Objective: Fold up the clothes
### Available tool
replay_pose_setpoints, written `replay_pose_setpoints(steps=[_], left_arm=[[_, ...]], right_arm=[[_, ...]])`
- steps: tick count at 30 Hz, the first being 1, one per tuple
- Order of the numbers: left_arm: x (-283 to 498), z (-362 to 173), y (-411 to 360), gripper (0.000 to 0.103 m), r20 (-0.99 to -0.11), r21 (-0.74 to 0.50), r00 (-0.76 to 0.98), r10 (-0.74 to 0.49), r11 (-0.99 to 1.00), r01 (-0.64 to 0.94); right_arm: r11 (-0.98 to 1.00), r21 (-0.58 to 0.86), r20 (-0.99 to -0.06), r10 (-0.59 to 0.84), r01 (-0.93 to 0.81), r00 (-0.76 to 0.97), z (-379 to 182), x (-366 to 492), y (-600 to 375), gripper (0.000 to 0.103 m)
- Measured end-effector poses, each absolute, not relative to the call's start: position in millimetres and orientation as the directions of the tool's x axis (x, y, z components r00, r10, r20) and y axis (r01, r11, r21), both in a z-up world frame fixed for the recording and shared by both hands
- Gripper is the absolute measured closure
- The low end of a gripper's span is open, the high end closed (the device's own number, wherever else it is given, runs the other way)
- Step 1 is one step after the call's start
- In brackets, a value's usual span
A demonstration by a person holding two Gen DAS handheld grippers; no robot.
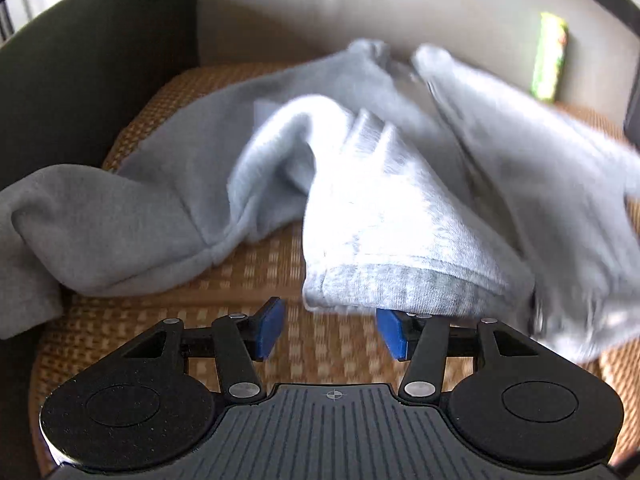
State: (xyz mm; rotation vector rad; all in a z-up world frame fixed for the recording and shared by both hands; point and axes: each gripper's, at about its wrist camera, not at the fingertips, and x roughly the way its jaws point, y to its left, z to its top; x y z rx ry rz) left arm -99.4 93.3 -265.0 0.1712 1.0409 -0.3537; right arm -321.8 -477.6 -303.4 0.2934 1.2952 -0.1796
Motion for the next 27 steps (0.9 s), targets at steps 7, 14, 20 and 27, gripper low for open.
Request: replay_pose_setpoints(steps=[7,14,20,27], left_arm=[[-67,-259,81,0.033,-0.837,-0.134,0.467,-0.286,0.934,0.332],[-65,-275,65,0.034,-0.85,-0.142,0.43,-0.305,0.918,0.371],[-64,-265,82,0.093,-0.89,-0.154,0.384,-0.248,0.953,0.259],[-112,-199,130,0.097,-0.937,-0.117,0.316,-0.146,0.987,0.108]], right_arm=[[0.922,0.115,-0.956,0.001,0.37,0.295,-309,-296,-484,0.042],[0.914,0.1,-0.957,-0.02,0.393,0.29,-313,-292,-486,0.042],[0.901,0.113,-0.969,0.007,0.418,0.248,-311,-287,-493,0.093],[0.918,0.212,-0.949,0.112,0.335,0.295,-230,-291,-528,0.094]])
